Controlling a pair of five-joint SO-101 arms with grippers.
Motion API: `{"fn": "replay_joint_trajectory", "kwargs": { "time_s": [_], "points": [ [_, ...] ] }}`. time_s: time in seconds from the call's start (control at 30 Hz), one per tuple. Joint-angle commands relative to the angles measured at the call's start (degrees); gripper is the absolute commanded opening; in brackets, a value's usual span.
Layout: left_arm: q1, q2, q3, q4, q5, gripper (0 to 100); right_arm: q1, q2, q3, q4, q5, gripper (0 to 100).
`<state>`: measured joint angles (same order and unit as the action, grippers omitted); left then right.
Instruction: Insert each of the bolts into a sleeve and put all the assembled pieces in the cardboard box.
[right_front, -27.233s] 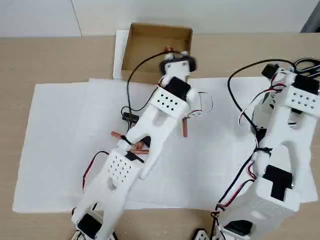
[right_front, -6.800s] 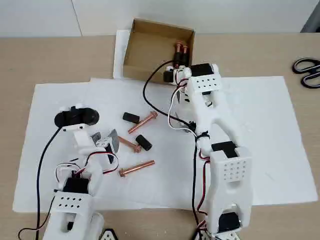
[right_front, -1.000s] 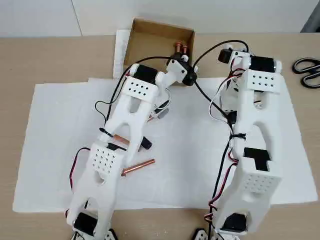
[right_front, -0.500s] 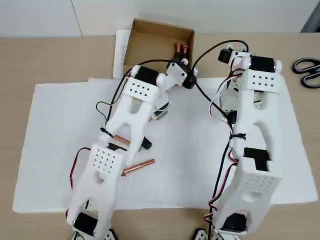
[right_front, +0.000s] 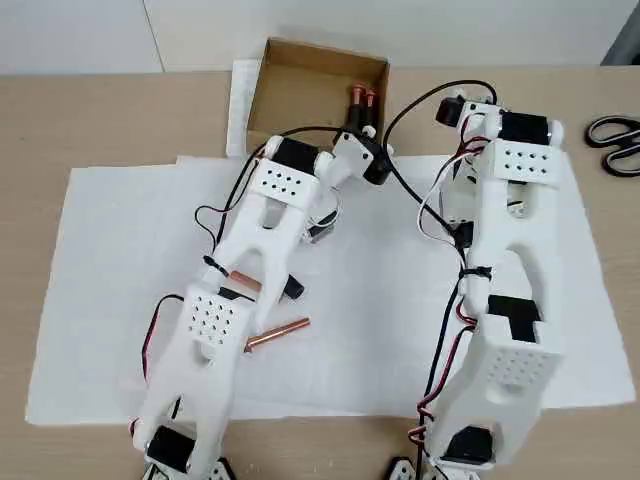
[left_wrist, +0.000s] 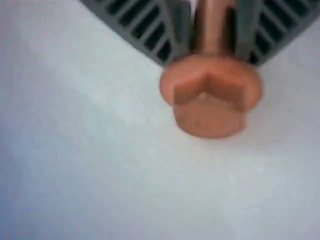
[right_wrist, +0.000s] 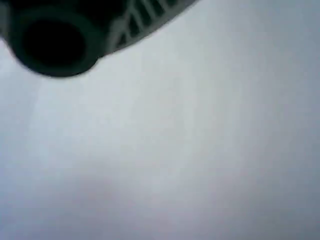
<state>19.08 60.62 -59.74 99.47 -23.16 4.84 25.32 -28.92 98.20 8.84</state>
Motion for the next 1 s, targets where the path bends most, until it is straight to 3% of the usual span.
{"fn": "replay_joint_trajectory", "kwargs": {
  "time_s": [0.0, 0.2, 0.47, 0.97],
  "points": [
    [-0.09, 0.26, -0.04, 0.88, 0.35, 7, 0.31, -0.40, -0.97, 0.13, 0.09, 0.5],
    [0.09, 0.62, -1.36, 0.88, 0.44, 8, 0.13, -0.40, -0.97, 0.13, 0.09, 0.5],
    [0.26, -0.44, -3.38, 0.97, 3.08, 2, 0.13, -0.40, -0.97, 0.13, 0.09, 0.5],
    [2.11, -18.99, -3.56, 0.97, 6.59, 1, -0.04, -0.84, -1.23, 0.13, 0.44, 0.5]
  ]
}}
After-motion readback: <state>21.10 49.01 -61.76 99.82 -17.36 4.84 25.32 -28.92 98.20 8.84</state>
